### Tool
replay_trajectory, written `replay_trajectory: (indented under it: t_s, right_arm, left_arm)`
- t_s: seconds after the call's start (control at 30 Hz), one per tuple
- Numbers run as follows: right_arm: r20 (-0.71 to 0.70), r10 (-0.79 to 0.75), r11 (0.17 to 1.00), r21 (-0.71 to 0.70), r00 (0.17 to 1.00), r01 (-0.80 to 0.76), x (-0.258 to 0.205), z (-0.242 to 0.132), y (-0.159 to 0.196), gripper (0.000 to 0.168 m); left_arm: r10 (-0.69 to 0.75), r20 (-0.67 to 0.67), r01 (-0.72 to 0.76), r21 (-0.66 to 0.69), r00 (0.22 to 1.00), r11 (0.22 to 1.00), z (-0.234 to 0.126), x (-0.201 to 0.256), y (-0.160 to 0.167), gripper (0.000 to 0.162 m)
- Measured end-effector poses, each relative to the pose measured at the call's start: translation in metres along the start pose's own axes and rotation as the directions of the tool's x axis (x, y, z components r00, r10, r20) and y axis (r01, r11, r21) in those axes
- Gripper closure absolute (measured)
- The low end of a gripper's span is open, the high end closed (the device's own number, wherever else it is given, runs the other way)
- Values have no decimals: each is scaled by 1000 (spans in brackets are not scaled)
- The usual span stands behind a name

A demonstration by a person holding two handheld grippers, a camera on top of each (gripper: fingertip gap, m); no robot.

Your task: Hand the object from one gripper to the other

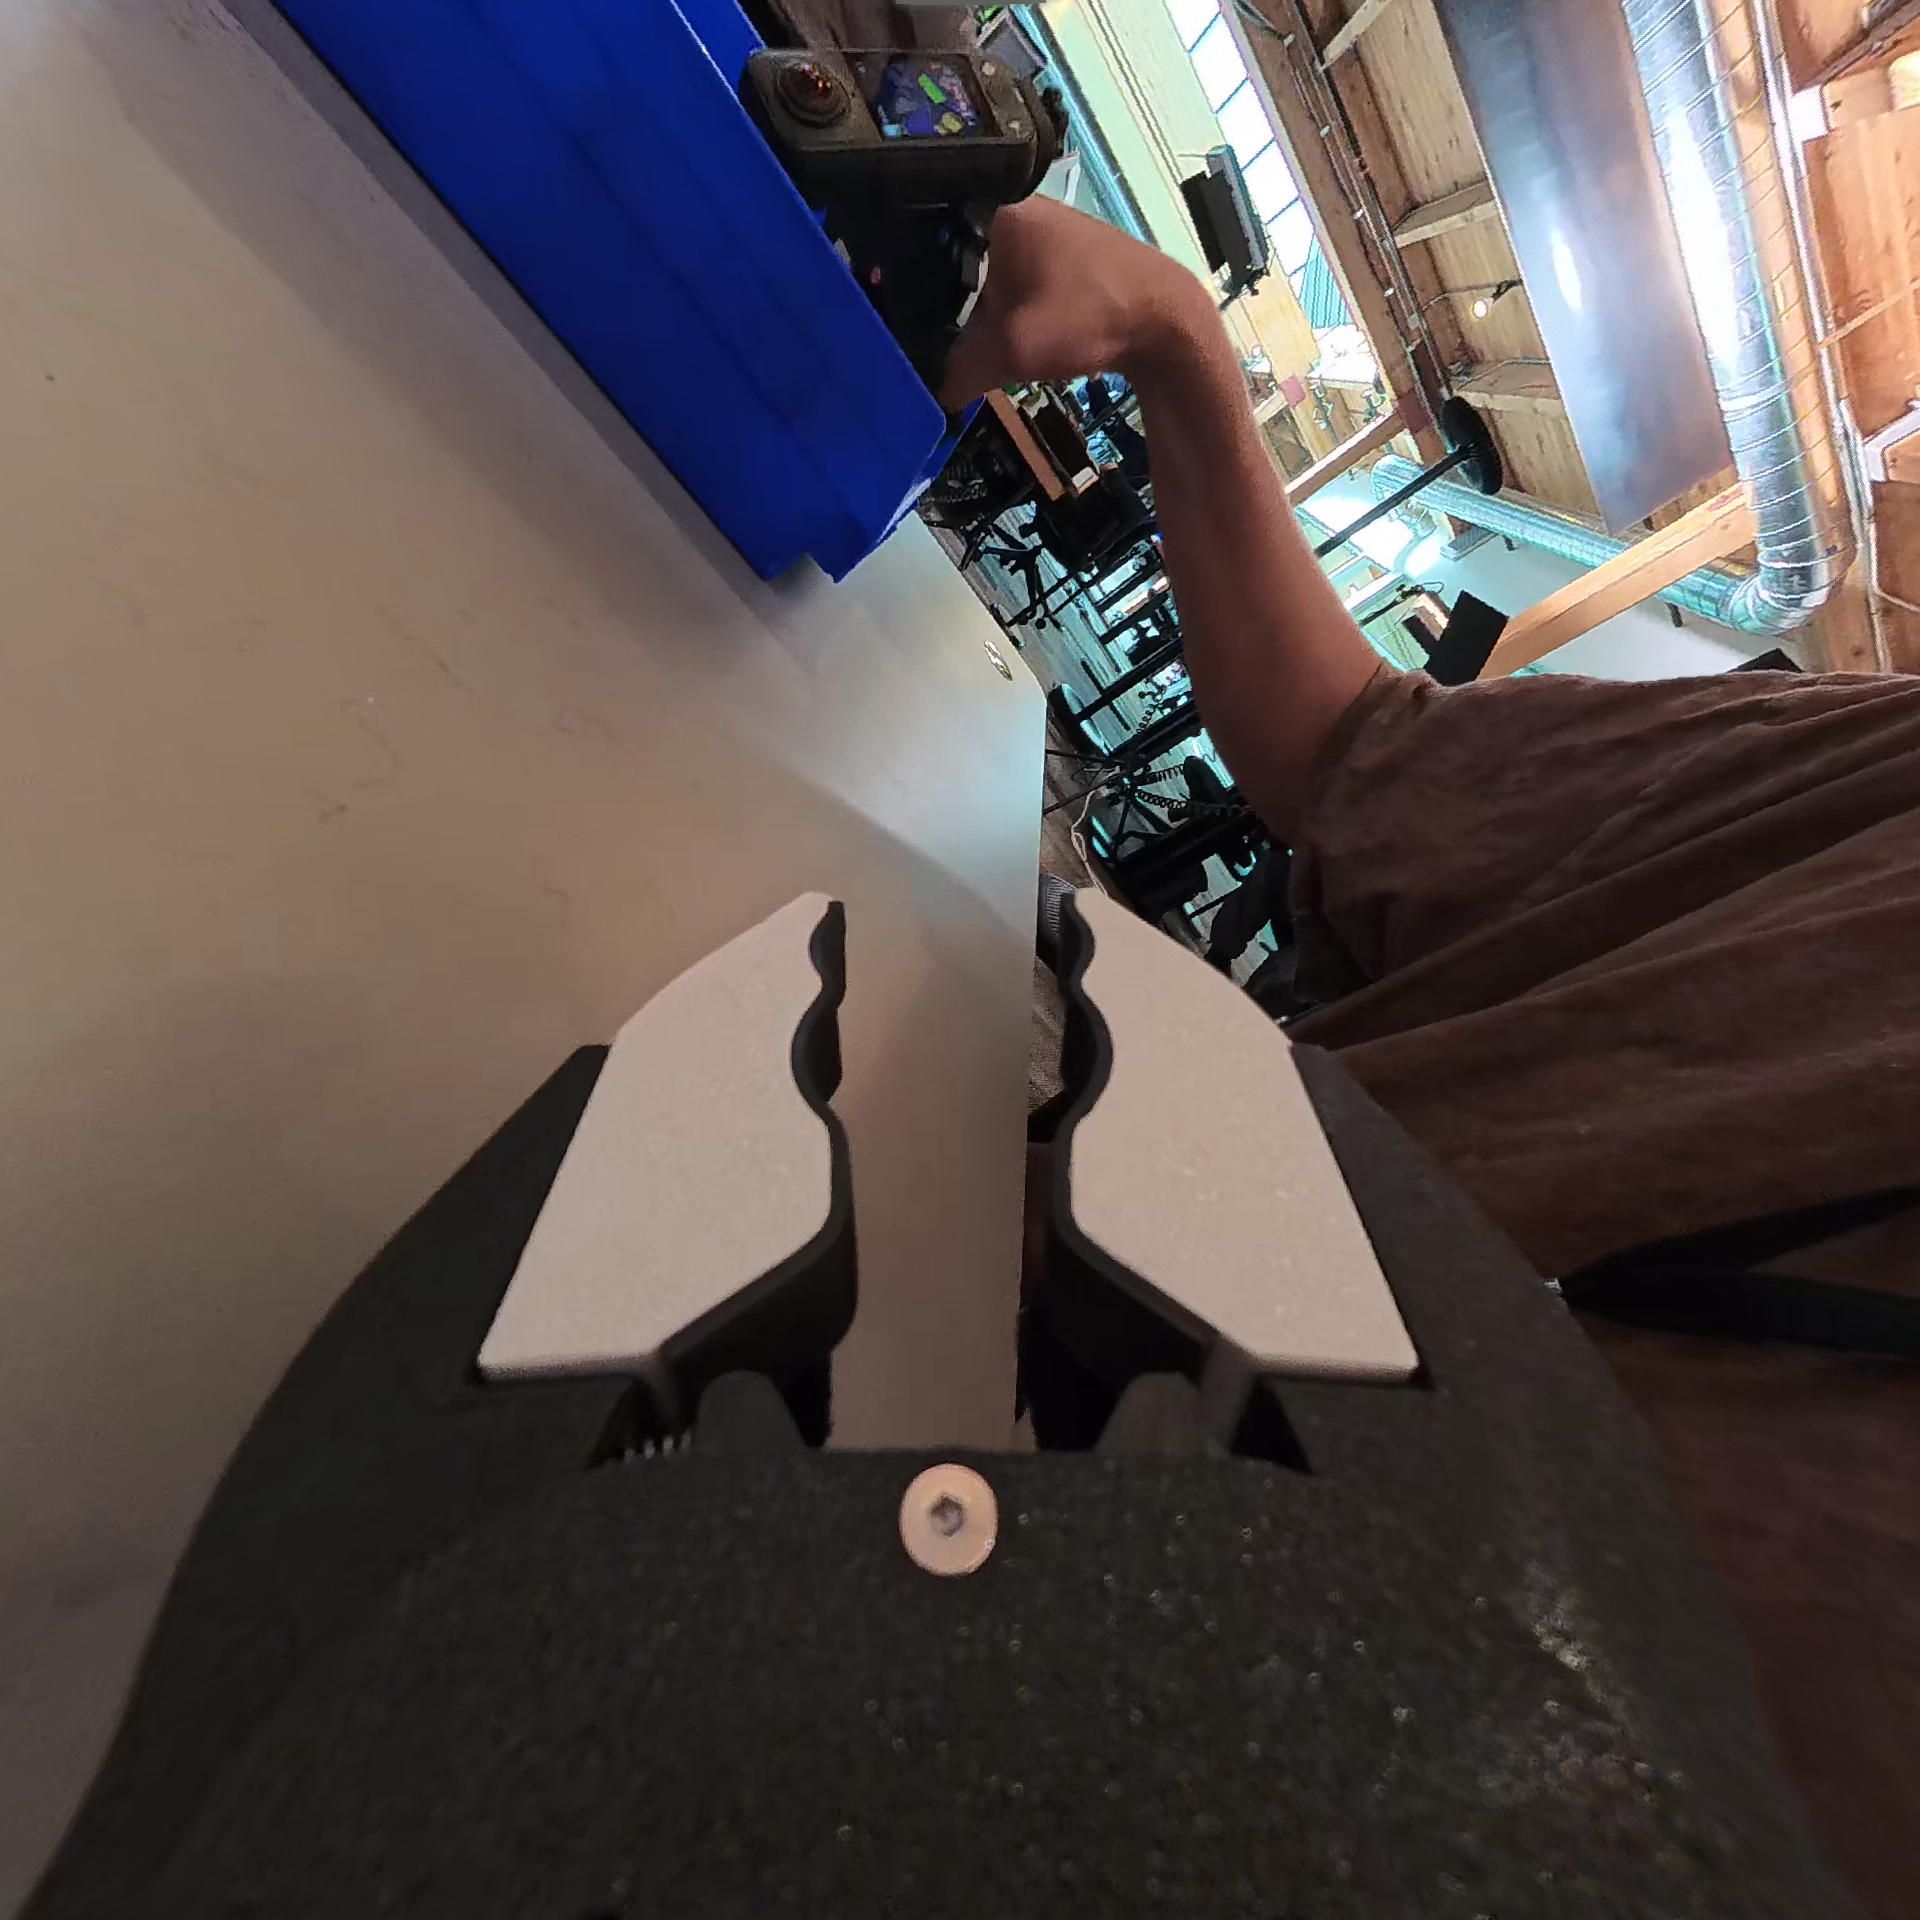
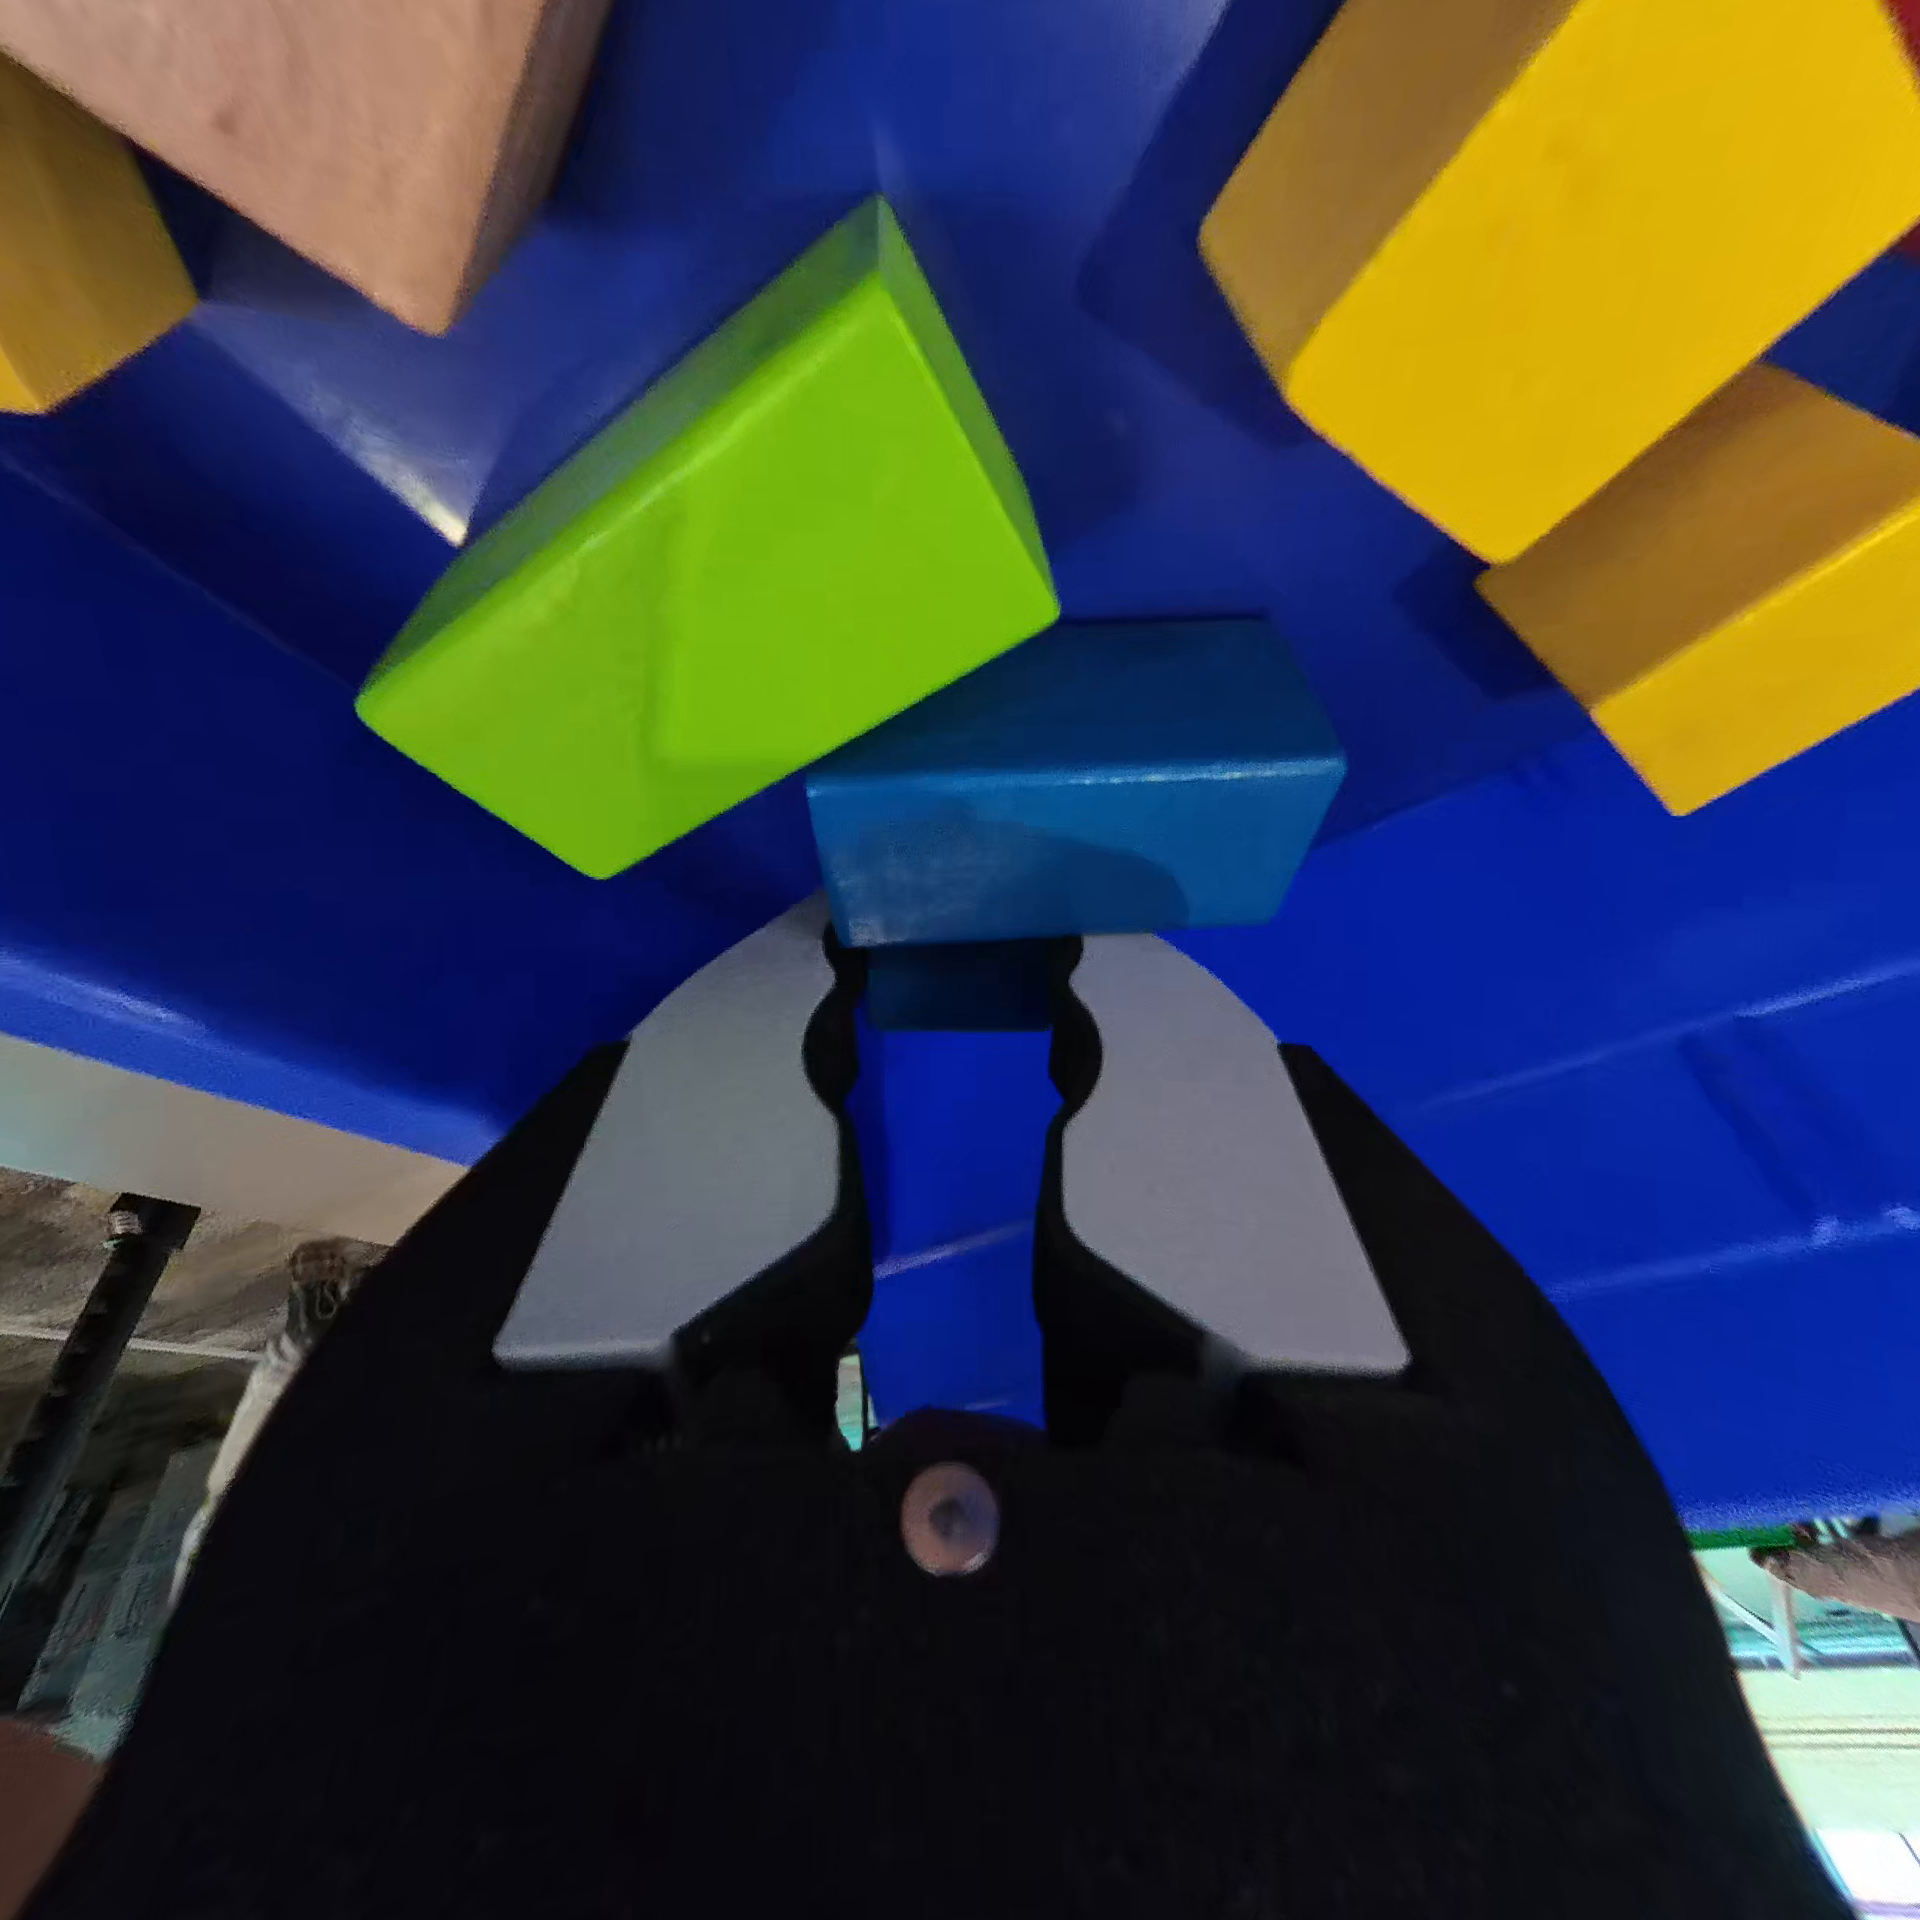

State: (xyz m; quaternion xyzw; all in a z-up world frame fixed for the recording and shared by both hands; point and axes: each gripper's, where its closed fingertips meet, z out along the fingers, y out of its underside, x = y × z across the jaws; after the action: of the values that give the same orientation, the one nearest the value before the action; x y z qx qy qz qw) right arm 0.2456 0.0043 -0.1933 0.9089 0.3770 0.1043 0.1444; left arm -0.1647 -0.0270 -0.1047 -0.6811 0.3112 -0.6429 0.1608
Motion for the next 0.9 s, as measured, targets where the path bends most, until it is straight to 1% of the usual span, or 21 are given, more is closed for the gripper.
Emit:
replay_trajectory:
  t_s: [0.1, 0.17, 0.23, 0.27, 0.33, 0.37, 0.4, 0.47, 0.5, 0.57, 0.63, 0.67, 0.7, 0.73, 0.77, 0.83, 0.9]
  right_arm:
    - [-4, 21, 1000, 20, 1000, -21, 1, -1, -1, 132]
    - [3, 41, 999, 33, 999, -41, -2, -7, 1, 119]
    - [-41, 87, 994, 73, 995, -83, 0, -28, 8, 113]
    - [-70, 126, 986, 122, 990, -117, 1, -45, 13, 112]
    - [-121, 229, 931, 316, 966, -181, 2, -88, 17, 113]
    - [-135, 286, 875, 440, 949, -201, 0, -110, 17, 114]
    - [-139, 345, 796, 567, 928, -211, -3, -131, 17, 114]
    - [-109, 464, 590, 778, 879, -215, -12, -161, 15, 115]
    - [-74, 532, 470, 854, 844, -222, -17, -168, 16, 114]
    - [49, 645, 226, 941, 763, -251, -30, -166, 14, 115]
    - [213, 697, -19, 960, 685, -280, -52, -151, 8, 115]
    - [283, 693, -116, 951, 663, -285, -65, -142, 4, 116]
    - [336, 692, -193, 939, 639, -286, -78, -135, 0, 116]
    - [358, 697, -235, 933, 622, -274, -89, -128, -2, 115]
    - [355, 712, -247, 934, 606, -257, -99, -122, -3, 116]
    - [315, 749, -234, 949, 583, -212, -112, -114, -5, 116]
    - [283, 762, -214, 959, 583, -186, -118, -115, -7, 116]
  left_arm:
    - [1, 4, -1, 1, 1000, 1000, 0, -1, 0, 123]
    - [-6, -2, 6, 1, 1000, 1000, 0, 0, 0, 123]
    - [-6, 0, 6, 0, 1000, 1000, 0, 0, 0, 123]
    - [-3, 5, 3, -1, 1000, 1000, 0, -1, 0, 123]
    - [6, 20, -5, -7, 1000, 1000, -1, -2, 1, 123]
    - [11, 29, -11, -12, 1000, 1000, -1, -3, 2, 123]
    - [18, 39, -17, -17, 999, 1000, -1, -4, 2, 123]
    - [28, 49, -27, -27, 998, 999, 0, -5, 4, 123]
    - [31, 50, -29, -31, 998, 999, 0, -5, 4, 123]
    - [32, 48, -30, -38, 998, 999, 2, -5, 6, 123]
    - [39, 52, -37, -47, 998, 998, 3, -5, 7, 123]
    - [47, 62, -44, -52, 997, 998, 4, -6, 8, 123]
    - [57, 74, -52, -58, 996, 997, 4, -7, 8, 123]
    - [68, 88, -62, -67, 994, 996, 4, -9, 9, 123]
    - [82, 107, -74, -76, 991, 994, 4, -11, 10, 123]
    - [116, 153, -102, -98, 981, 990, 4, -17, 10, 123]
    - [139, 197, -116, -122, 970, 986, 1, -19, 9, 123]
